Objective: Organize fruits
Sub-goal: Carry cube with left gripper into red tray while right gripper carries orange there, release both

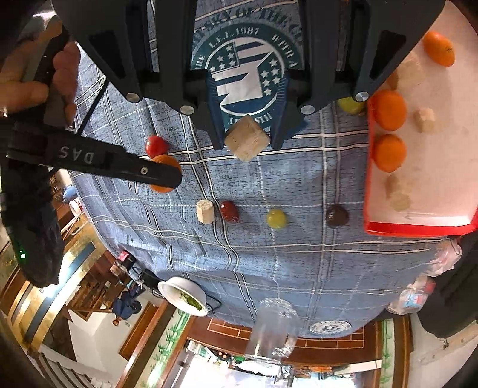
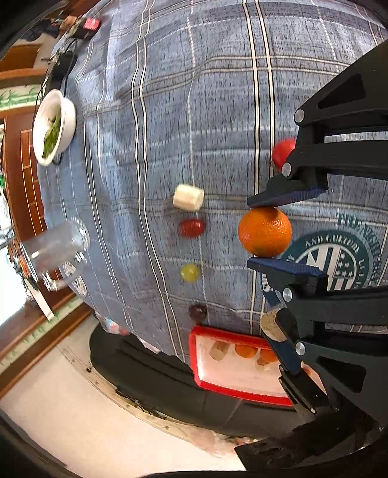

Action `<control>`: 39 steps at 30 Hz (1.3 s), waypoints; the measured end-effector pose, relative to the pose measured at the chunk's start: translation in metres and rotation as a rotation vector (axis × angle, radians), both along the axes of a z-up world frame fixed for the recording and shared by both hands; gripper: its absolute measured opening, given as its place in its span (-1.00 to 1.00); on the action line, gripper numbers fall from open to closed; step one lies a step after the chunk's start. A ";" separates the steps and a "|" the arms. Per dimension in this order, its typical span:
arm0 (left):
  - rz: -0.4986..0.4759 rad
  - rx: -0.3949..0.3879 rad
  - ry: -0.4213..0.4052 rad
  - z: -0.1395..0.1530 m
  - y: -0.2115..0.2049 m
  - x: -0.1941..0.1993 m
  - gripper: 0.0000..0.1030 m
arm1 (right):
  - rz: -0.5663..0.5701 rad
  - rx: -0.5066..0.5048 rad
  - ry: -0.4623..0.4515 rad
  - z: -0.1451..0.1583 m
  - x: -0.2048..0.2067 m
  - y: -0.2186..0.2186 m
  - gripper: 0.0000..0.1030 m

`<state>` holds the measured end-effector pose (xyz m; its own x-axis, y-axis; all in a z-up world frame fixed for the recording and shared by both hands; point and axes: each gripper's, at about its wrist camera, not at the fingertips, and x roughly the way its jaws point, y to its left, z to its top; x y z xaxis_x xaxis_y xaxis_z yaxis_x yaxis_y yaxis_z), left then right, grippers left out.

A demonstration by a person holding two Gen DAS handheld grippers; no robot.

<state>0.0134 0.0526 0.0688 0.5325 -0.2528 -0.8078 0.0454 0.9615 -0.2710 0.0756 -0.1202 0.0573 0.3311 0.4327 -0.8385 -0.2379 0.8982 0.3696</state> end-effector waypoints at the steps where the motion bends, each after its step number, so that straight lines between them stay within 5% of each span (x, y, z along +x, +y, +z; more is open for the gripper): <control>1: 0.004 -0.001 -0.003 0.001 0.002 -0.001 -0.44 | 0.005 0.000 0.000 -0.001 0.000 0.002 -0.33; 39: 0.468 -0.060 -0.018 0.009 0.184 -0.097 -0.44 | 0.374 0.011 -0.017 0.007 -0.023 0.168 -0.34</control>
<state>-0.0838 0.2370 0.0775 0.6140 -0.0283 -0.7888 -0.3841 0.8623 -0.3299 0.0522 0.0474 0.0647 0.1626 0.5352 -0.8289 -0.5549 0.7443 0.3717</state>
